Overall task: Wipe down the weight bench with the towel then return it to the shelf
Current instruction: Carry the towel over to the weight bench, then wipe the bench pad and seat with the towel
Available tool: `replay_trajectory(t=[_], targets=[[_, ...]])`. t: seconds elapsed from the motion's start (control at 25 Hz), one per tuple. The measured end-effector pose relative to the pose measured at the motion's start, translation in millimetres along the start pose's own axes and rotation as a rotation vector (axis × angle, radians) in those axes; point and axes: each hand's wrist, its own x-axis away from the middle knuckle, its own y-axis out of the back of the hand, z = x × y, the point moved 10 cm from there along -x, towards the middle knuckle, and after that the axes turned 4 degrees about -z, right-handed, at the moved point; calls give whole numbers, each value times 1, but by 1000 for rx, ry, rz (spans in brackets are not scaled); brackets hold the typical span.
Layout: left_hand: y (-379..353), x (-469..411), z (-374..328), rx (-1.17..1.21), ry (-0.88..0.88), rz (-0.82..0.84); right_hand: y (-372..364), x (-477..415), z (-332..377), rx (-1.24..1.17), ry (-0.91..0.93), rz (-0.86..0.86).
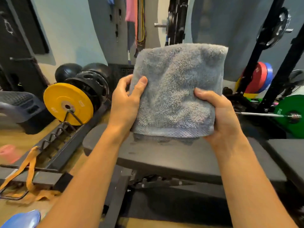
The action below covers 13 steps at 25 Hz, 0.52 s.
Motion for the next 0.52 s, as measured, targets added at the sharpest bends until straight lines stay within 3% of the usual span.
replay_trajectory(t=[0.16,0.28,0.36,0.44,0.52], targets=[[-10,14,158,-112,140,99,74,0,-78,217,108,-155],[3,2,223,-83,313,109,71,-16,-103,668,218,-209],[26,-15,251,-109,369,76,43,-31,-137,1099,287,-134],[63,-34,272,-286,308,27,19,-38,-207,1548,277,36],[103,-45,298,-589,239,-6,28,-37,-285,1770,55,182]])
